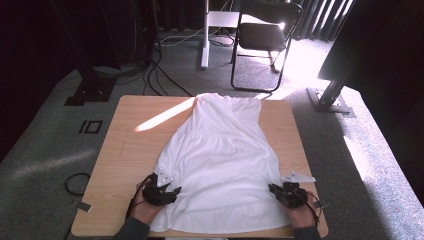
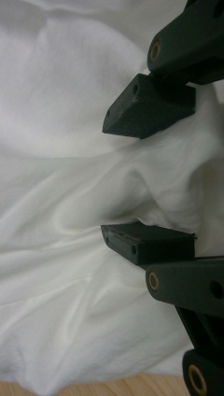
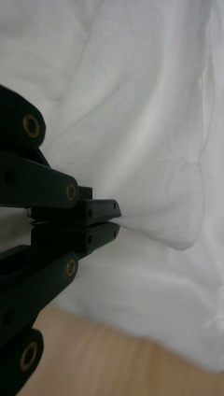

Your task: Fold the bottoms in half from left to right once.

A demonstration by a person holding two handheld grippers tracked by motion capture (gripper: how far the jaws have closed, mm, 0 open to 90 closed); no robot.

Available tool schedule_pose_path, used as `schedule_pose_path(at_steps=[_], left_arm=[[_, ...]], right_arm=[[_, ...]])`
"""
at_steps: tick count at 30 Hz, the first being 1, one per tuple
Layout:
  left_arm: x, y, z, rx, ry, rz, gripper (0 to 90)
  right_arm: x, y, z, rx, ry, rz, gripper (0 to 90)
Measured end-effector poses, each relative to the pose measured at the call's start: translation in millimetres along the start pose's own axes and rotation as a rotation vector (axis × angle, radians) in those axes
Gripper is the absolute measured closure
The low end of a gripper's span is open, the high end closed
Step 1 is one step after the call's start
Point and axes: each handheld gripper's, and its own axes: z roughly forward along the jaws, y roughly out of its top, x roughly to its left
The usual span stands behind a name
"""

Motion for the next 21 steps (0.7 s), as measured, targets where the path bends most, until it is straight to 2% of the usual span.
schedule_pose_path(at_steps=[2,4,6,8,9,12,15,17,21], left_arm=[[1.7,-3.5,-2.2,-0.004,-0.010,-0.011,46.3],[4.7,-5.6,-2.4,-0.011,-0.025,-0.032,46.2],[5.3,-5.4,-2.2,-0.011,-0.025,-0.035,46.1],[3.7,-4.0,-1.9,-0.006,-0.015,-0.025,45.6],[3.0,-3.2,-2.0,-0.004,-0.013,-0.024,45.2],[2.8,-0.6,-3.9,-0.007,-0.012,-0.021,44.5],[8.8,4.3,-6.3,-0.028,-0.006,-0.040,44.5],[15.0,9.2,-7.7,-0.036,0.000,-0.053,44.4],[30.3,25.4,-5.9,-0.073,0.043,-0.057,43.9]], right_arm=[[-4.3,-15.5,-14.2,-0.009,-0.017,0.034,88.5],[-11.7,-35.6,-32.0,-0.028,0.004,0.090,88.6],[-17.6,-50.6,-43.5,-0.017,0.014,0.131,87.7],[-21.8,-59.3,-50.4,-0.009,0.020,0.149,81.3],[-23.2,-60.3,-52.5,-0.018,0.003,0.153,76.3],[-25.9,-52.1,-58.7,-0.080,0.000,0.160,65.0],[-26.8,-33.4,-57.3,-0.147,-0.002,0.156,56.5],[-27.6,-21.2,-49.3,-0.152,-0.003,0.143,55.7],[-32.2,5.2,-16.3,-0.131,-0.021,0.099,55.0]])
